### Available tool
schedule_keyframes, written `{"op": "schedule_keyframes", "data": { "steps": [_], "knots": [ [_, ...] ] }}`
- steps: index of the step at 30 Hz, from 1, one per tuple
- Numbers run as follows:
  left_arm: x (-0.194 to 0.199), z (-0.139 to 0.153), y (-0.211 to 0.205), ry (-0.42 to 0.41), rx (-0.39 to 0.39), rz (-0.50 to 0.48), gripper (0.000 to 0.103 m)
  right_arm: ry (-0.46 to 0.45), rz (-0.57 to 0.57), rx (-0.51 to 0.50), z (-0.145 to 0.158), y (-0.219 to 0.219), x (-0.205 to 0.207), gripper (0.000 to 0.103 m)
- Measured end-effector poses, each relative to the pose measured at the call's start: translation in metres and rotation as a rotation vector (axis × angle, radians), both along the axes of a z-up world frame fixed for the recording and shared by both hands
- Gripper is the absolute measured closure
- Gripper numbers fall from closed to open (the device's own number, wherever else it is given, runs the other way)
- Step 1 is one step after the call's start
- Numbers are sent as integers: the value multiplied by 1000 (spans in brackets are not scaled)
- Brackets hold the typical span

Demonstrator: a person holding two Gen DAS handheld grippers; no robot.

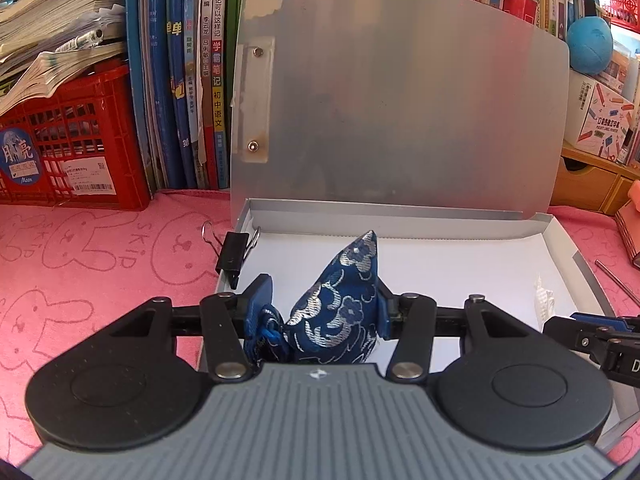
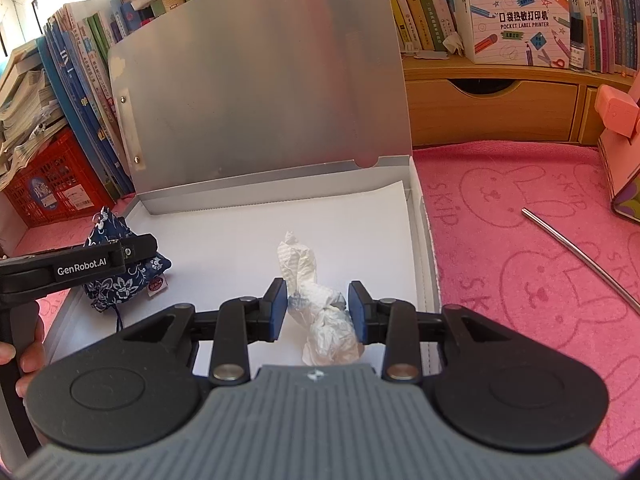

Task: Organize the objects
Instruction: 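Open the right gripper to drop the tissue into the box while the left gripper releases the pouch there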

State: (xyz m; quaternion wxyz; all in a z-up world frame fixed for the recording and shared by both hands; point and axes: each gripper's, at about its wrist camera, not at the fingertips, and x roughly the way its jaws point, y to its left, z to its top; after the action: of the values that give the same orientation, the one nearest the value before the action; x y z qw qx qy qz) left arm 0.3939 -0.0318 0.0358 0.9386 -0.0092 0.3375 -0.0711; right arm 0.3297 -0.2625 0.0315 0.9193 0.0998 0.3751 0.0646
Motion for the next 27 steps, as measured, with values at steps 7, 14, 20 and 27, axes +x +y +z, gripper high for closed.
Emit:
{"op": "schedule_keyframes", "data": {
  "steps": [7, 14, 20, 27],
  "knots": [
    [-6, 3, -3, -17, 28, -20, 29, -2, -16, 55, -1, -6, -4, 38],
    [-28, 16, -9, -40, 39, -39, 17, -22, -29, 61, 13, -10, -20, 36],
    [-62, 30, -12, -63, 59, -71, 15, -54, -20, 13, 29, -5, -52, 36],
    [-108, 43, -6, -100, 45, -93, 12, -122, 9, -18, 45, -5, -102, 33]
  ]
}}
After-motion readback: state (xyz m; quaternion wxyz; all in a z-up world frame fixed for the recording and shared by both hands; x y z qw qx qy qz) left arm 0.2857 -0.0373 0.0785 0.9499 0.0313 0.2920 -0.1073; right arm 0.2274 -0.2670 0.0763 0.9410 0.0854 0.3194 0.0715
